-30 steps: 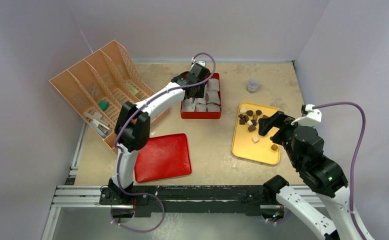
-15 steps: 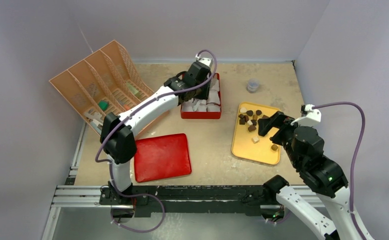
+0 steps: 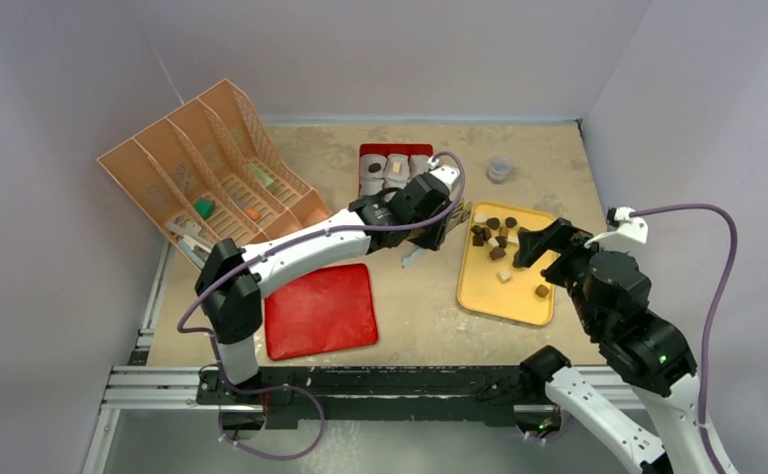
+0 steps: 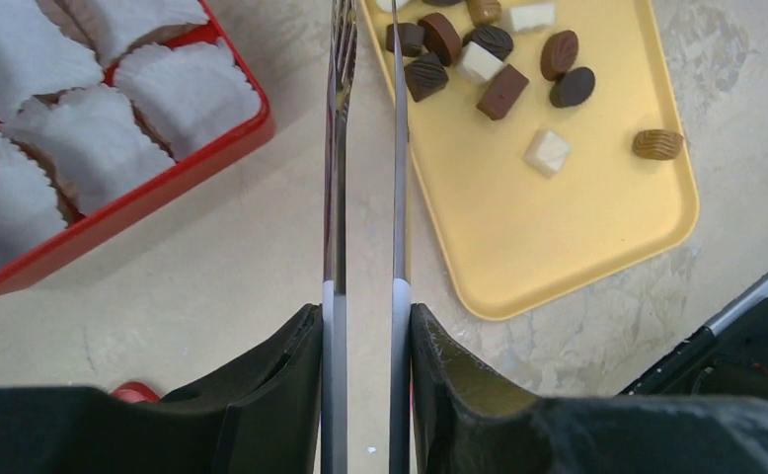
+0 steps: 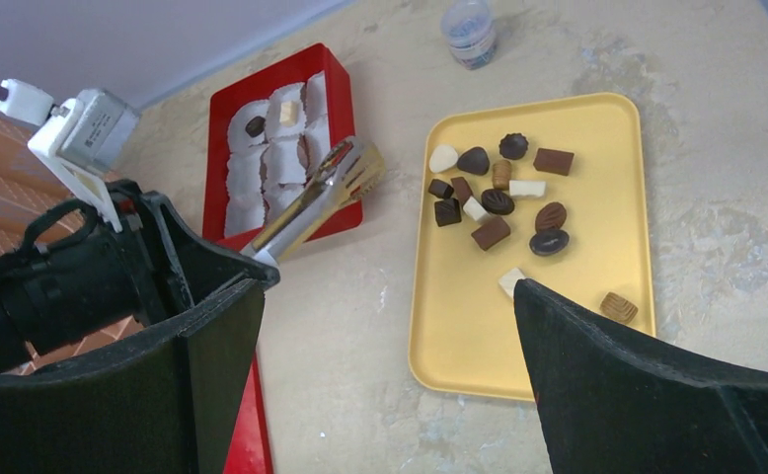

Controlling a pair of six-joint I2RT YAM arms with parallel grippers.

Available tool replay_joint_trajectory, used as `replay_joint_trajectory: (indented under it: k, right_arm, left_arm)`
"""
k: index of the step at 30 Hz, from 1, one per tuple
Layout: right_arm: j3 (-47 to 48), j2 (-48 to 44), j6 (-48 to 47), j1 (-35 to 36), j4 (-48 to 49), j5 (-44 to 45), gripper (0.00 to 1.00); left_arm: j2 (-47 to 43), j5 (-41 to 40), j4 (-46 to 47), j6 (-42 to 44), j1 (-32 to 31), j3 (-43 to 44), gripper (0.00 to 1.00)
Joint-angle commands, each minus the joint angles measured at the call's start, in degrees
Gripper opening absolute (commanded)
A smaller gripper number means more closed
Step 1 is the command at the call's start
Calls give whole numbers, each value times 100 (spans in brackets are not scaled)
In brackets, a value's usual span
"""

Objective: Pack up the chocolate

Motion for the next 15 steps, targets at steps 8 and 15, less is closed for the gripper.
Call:
replay_joint_trajectory:
  k: [8,15]
  right_arm:
    - [228,-69,-7,-26,15,304,99]
    - [257,-113,-46,-22,8,390,99]
  left_arm:
    - [-28,647,1045,-18,-527,-327,36]
    - [176,741,1167,54,-810,-390,36]
